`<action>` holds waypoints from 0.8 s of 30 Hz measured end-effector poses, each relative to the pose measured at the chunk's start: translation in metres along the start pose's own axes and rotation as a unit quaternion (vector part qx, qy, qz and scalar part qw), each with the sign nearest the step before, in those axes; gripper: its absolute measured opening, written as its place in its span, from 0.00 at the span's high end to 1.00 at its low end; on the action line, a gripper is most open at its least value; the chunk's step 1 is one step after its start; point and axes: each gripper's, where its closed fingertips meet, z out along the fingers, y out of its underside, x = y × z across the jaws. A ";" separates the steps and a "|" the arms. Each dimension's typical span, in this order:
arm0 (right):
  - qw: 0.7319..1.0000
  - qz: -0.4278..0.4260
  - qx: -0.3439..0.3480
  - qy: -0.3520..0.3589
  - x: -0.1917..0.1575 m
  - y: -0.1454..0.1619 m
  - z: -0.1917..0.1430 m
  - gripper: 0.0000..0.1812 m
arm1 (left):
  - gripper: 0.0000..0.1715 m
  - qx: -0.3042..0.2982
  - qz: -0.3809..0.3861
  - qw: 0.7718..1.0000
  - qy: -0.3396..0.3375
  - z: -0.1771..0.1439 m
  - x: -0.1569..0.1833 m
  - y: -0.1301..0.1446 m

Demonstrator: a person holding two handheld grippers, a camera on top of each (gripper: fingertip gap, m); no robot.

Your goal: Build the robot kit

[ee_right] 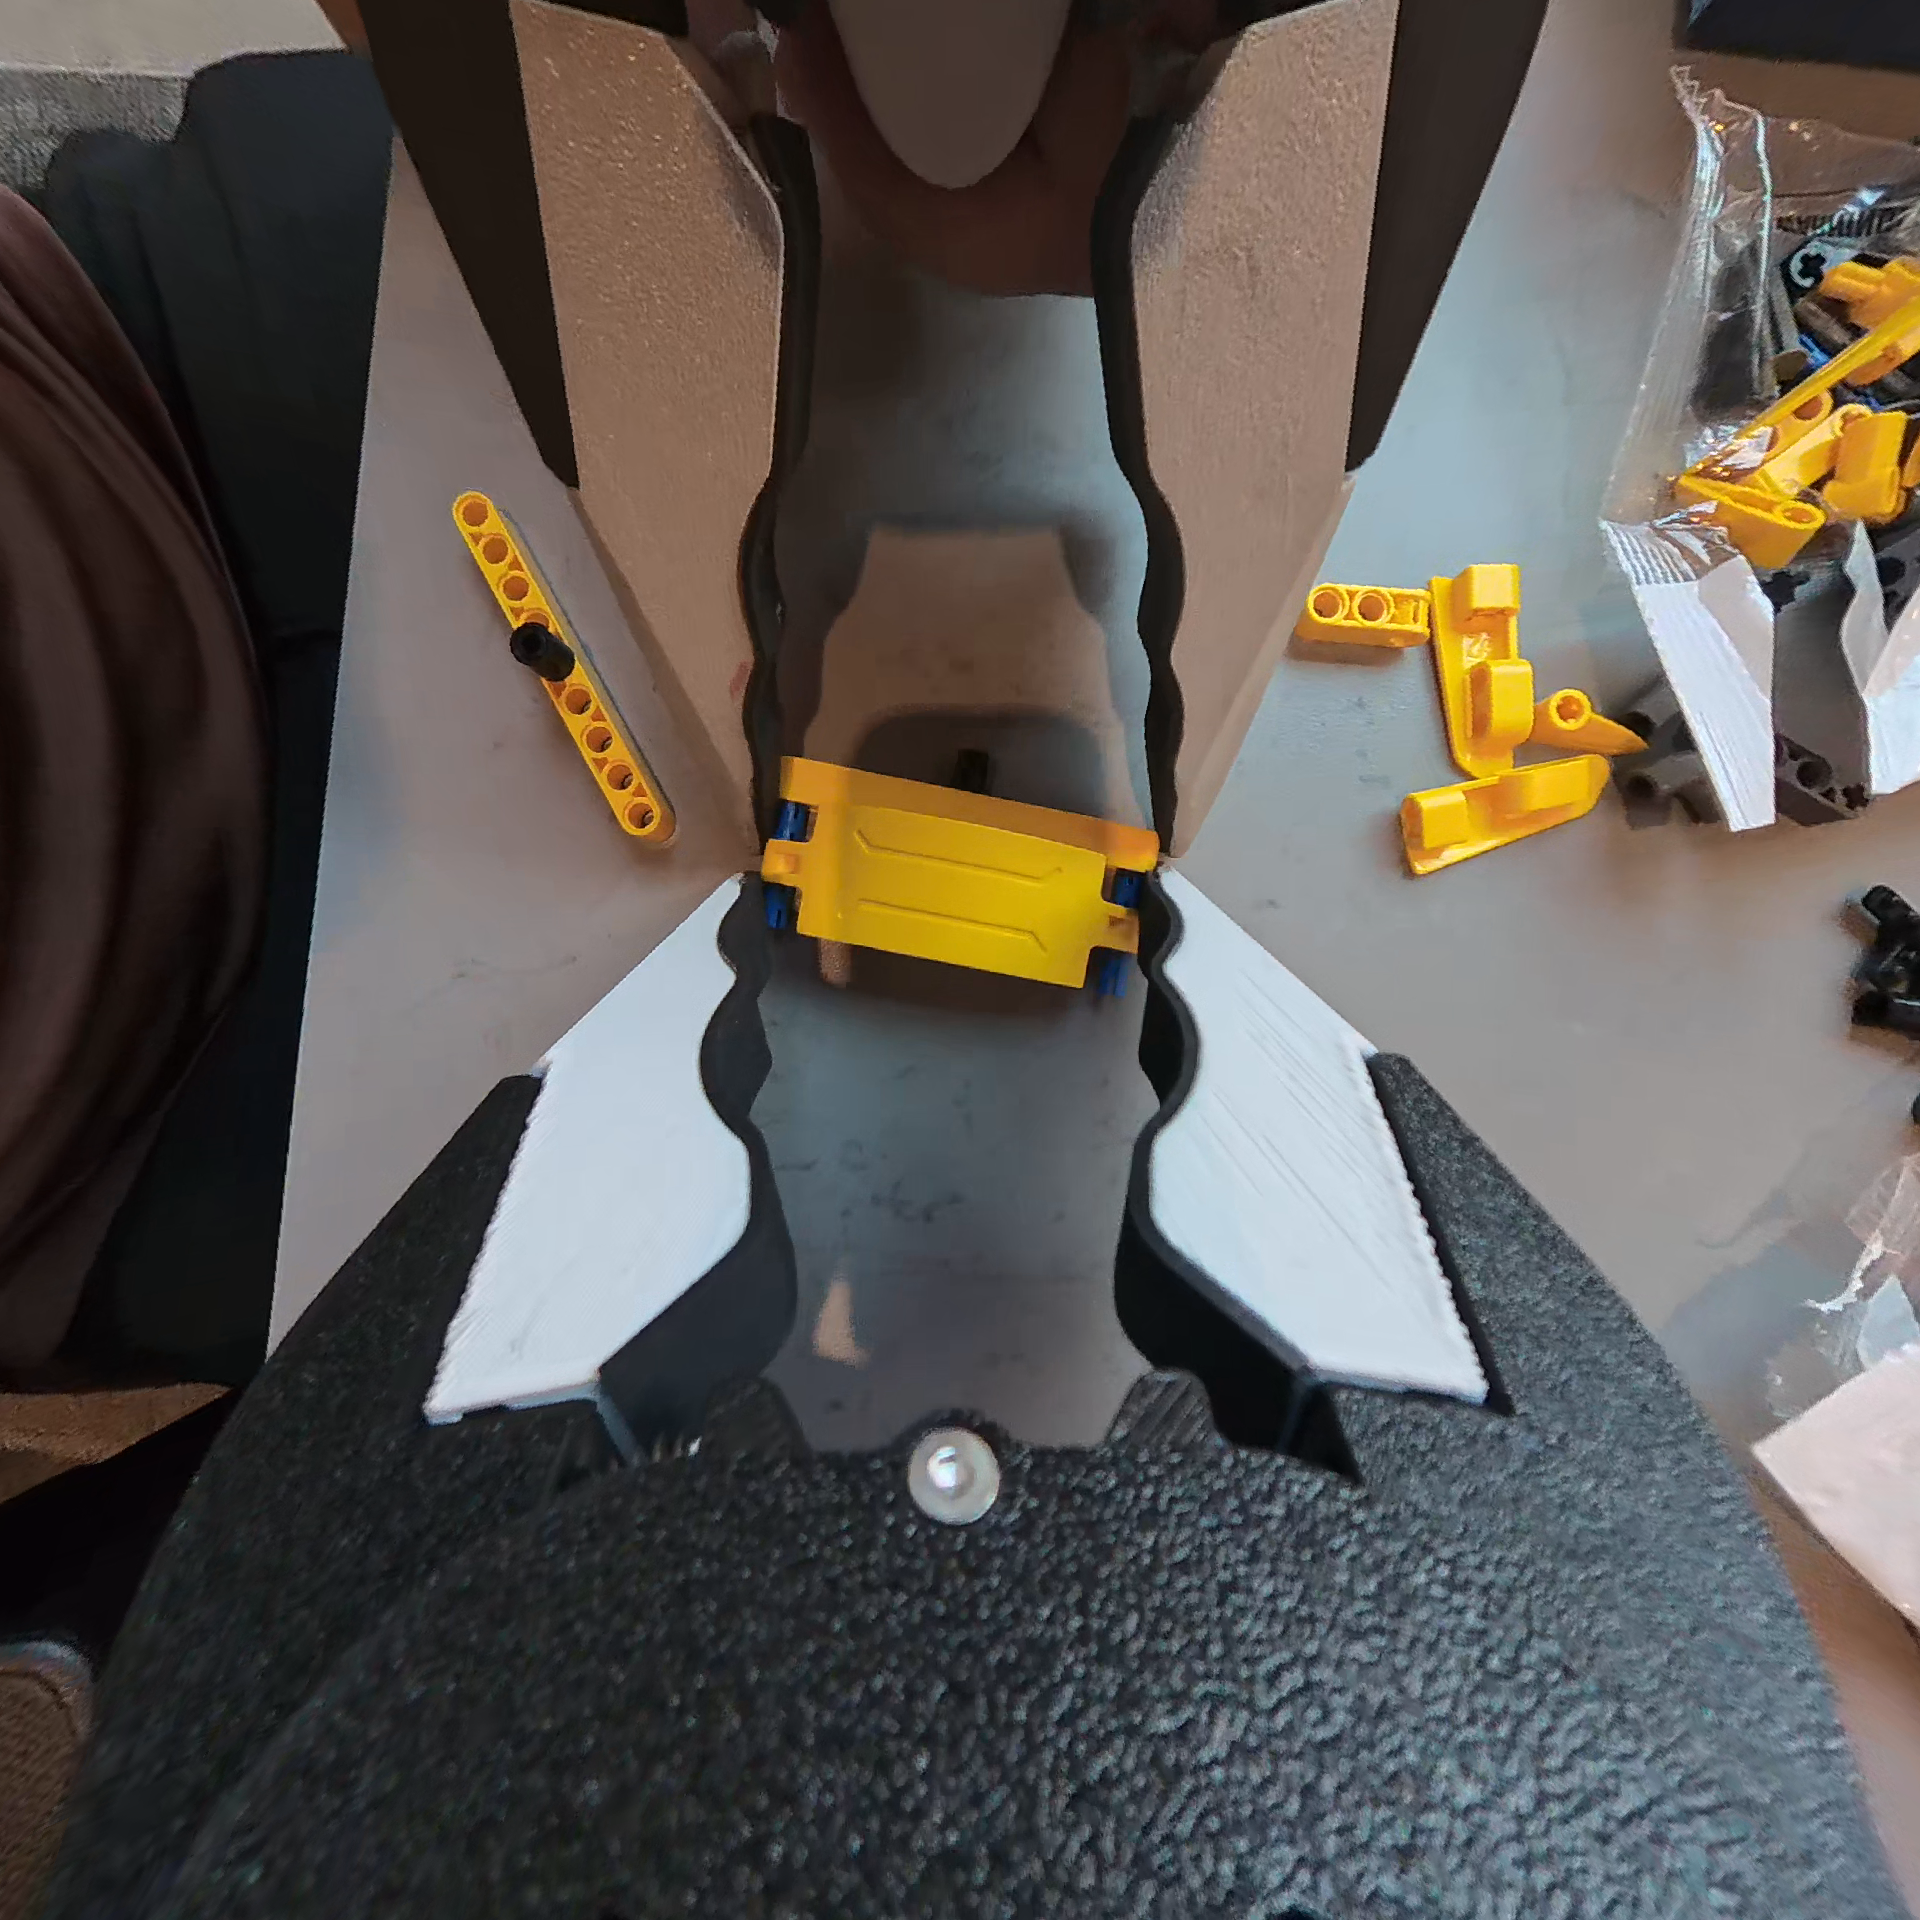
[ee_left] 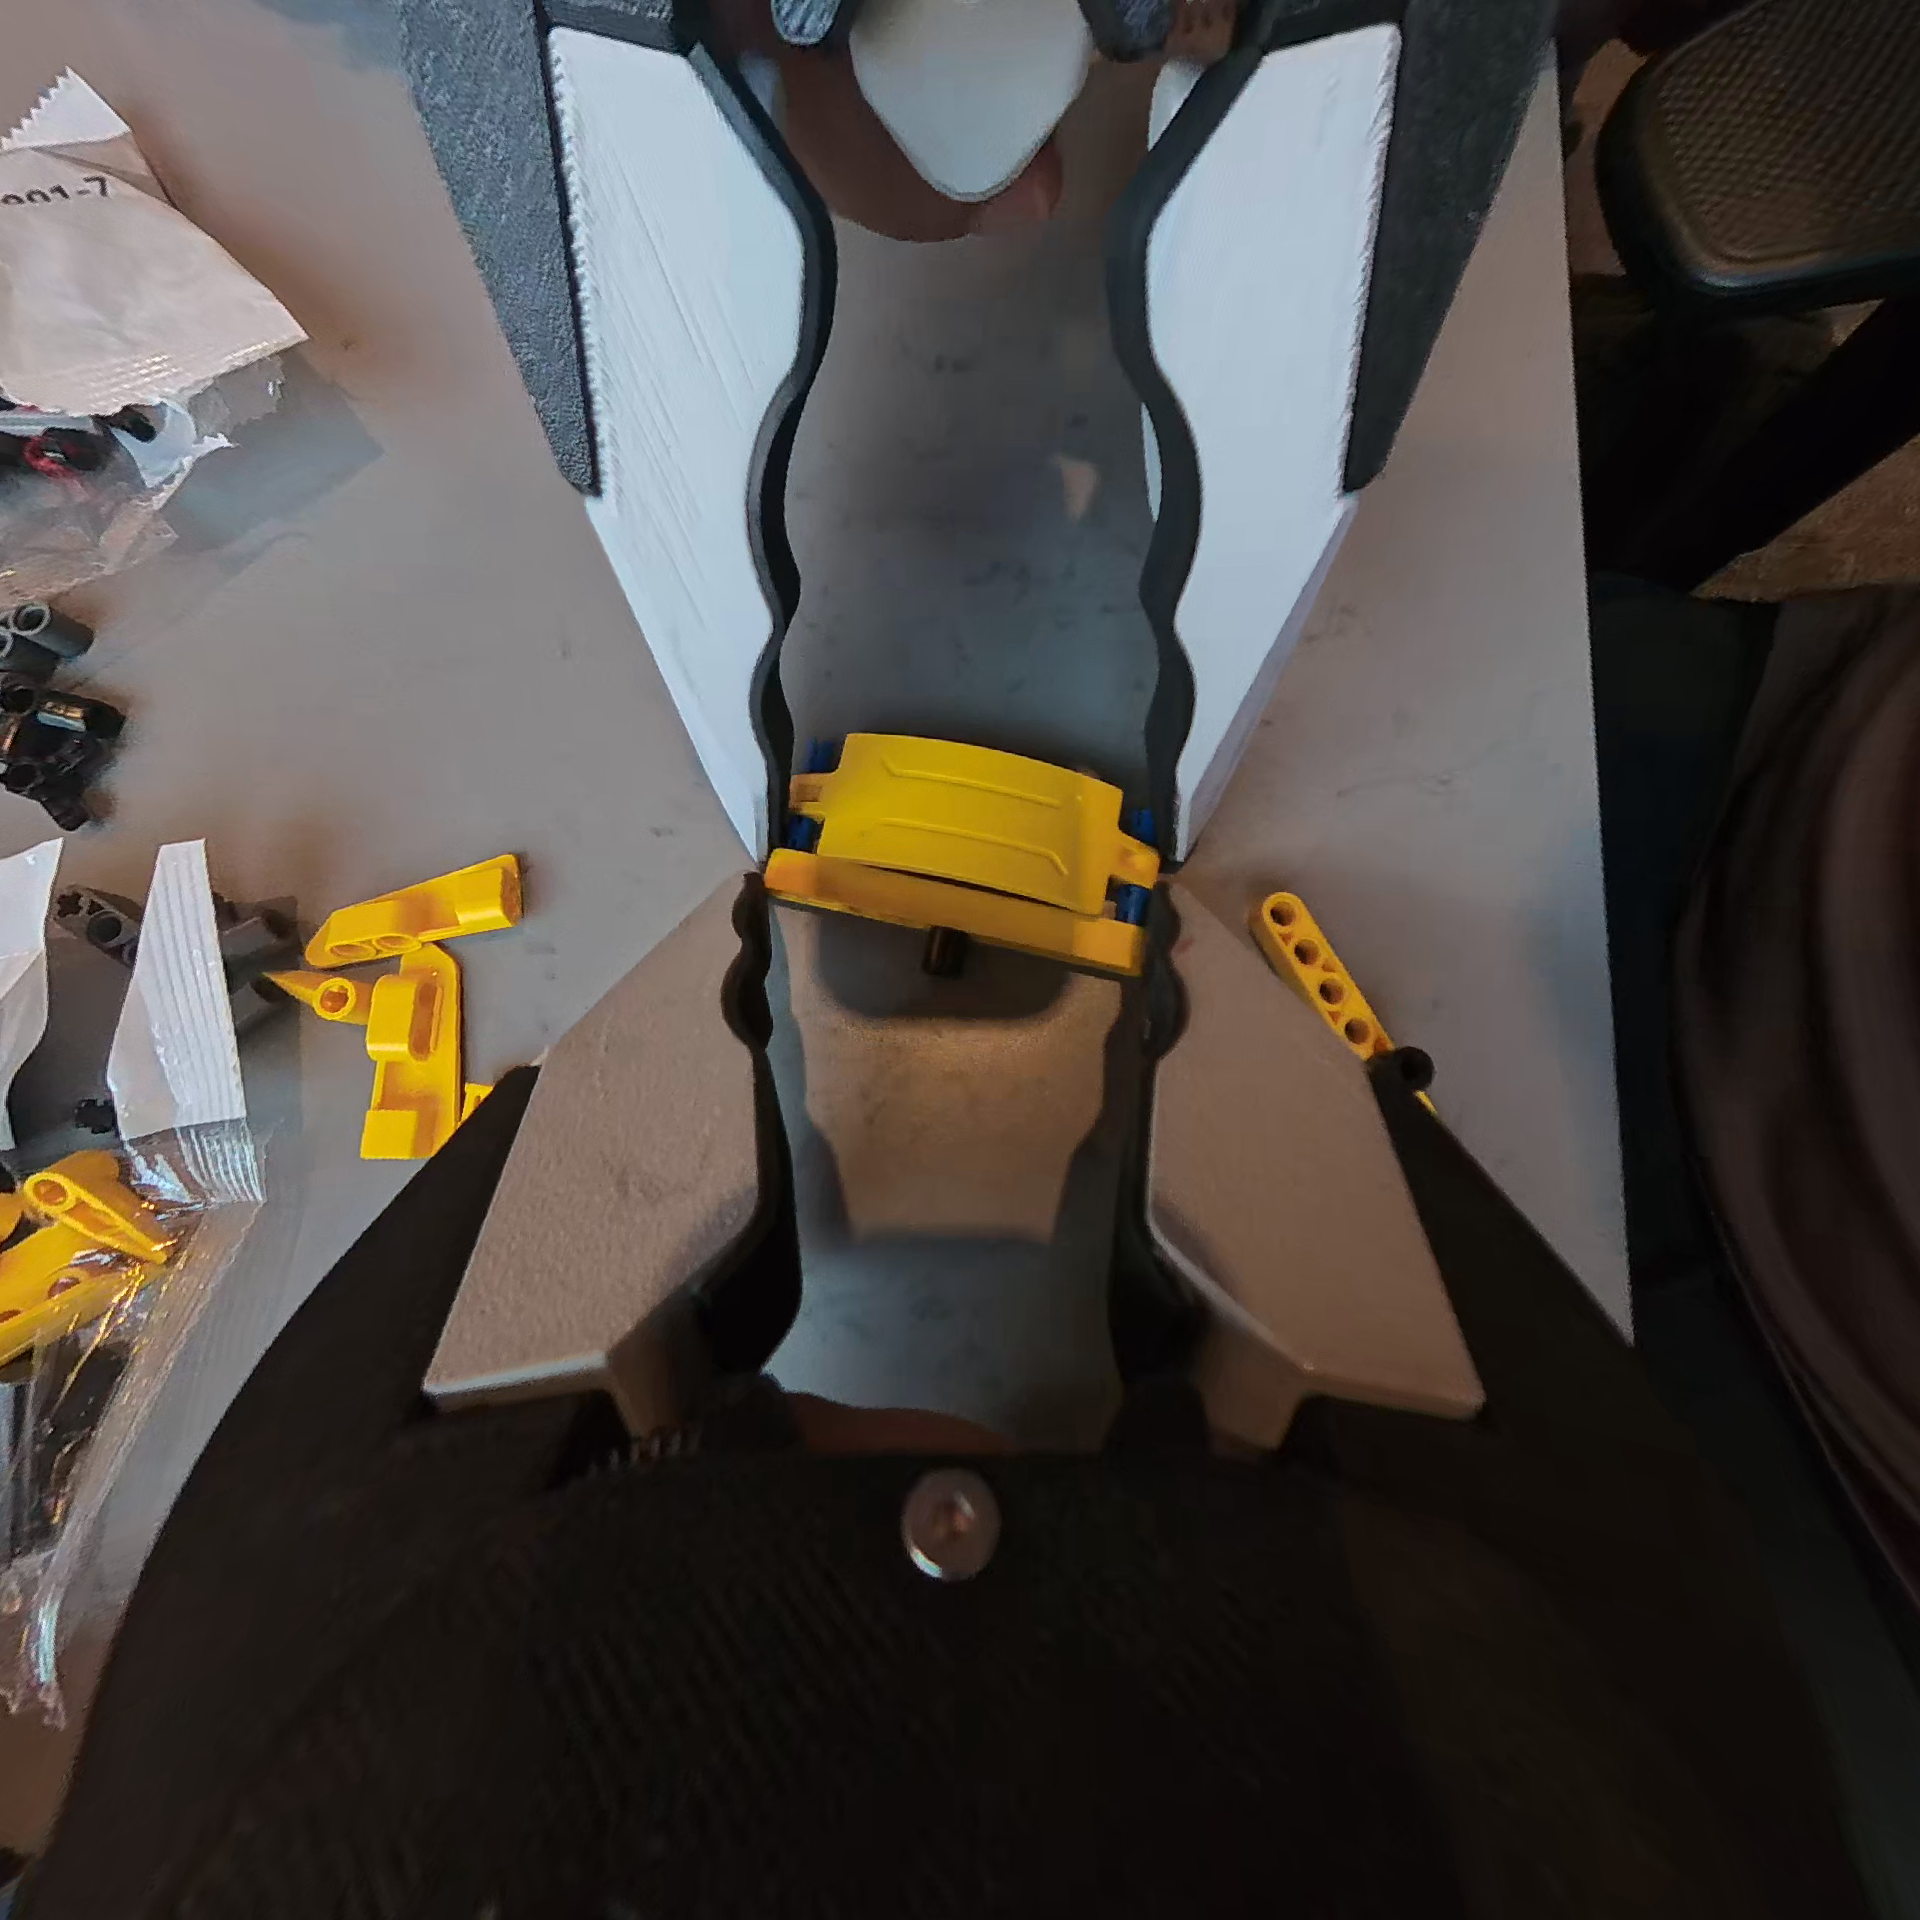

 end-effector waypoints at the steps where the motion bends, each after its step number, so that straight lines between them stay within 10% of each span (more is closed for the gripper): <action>1: 1.000 -0.002 0.007 0.000 0.000 0.000 0.000 0.60 | 0.59 0.003 0.000 1.000 0.000 0.000 0.000 0.000; 15: 0.999 0.005 0.051 0.002 0.001 -0.001 -0.004 0.57 | 0.56 0.071 -0.039 0.996 -0.023 -0.023 -0.002 -0.017; 24: 0.996 0.000 0.089 -0.003 -0.001 -0.011 -0.021 0.59 | 0.70 0.087 -0.145 0.979 -0.112 -0.035 -0.005 0.000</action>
